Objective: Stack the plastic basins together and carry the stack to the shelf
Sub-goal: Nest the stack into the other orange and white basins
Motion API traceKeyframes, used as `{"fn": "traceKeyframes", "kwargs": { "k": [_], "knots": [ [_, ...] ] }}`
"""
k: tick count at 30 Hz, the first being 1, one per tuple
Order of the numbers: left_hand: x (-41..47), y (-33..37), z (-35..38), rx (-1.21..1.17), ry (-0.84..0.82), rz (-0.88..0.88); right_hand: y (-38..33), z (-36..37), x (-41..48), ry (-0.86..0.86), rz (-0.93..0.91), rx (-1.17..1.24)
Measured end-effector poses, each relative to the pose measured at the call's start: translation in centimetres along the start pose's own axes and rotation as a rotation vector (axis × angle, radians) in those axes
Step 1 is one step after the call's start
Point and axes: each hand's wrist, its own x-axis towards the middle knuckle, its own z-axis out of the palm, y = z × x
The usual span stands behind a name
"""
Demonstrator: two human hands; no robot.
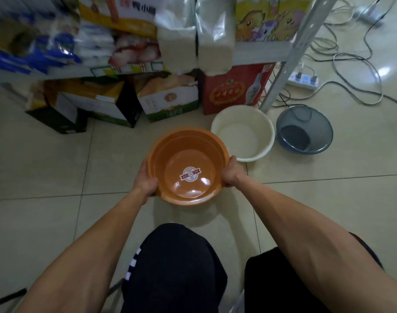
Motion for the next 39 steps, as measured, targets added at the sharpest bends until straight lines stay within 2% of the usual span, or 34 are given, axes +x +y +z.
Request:
{"fn": "traceKeyframes", "kwargs": {
  "k": [3,6,8,10,12,14,19,21,27,33,39],
  "knots": [
    [-2.4,3.9,-0.3,-0.044,0.073,0.066,-1.9,-3.4,-2.4,0.147,-0.142,0.048],
    [-3.8,7.7,1.4,-0.023,0.115,0.137,-1.5,-6.9,-4.5,0.283,-0.208,0.163],
    [-3.7,9.8,3.3,-0.037,0.123,0.198,0.3,-8.8,-4.5,0.361,-0.219,0.237],
    [-3.6,12.4,5.5,-0.039,0.063,0.245,1.9,-10.7,-3.7,0.459,-0.185,0.318],
    [-3.1,14.3,7.9,-0.118,0.009,0.231,3.3,-12.1,-2.9,0.543,-0.154,0.397],
    [-1.6,14.4,10.5,-0.206,0.025,0.184,4.3,-13.1,-1.6,0.592,-0.141,0.426],
    [4.7,11.8,15.5,-0.406,0.089,0.008,6.0,-13.4,3.1,0.626,-0.157,0.433],
    [5.6,13.4,16.5,-0.483,0.154,0.035,6.1,-12.9,4.9,0.656,-0.128,0.444],
    [8.9,14.0,18.1,-0.580,0.054,-0.078,5.3,-11.2,8.9,0.686,-0.123,0.512],
    [11.2,16.0,19.3,-0.526,-0.126,-0.099,6.4,-11.5,12.1,0.672,-0.018,0.547],
    [12.0,14.5,21.5,-0.201,-0.210,-0.162,7.4,-10.8,15.0,0.572,0.059,0.367]
  ]
}}
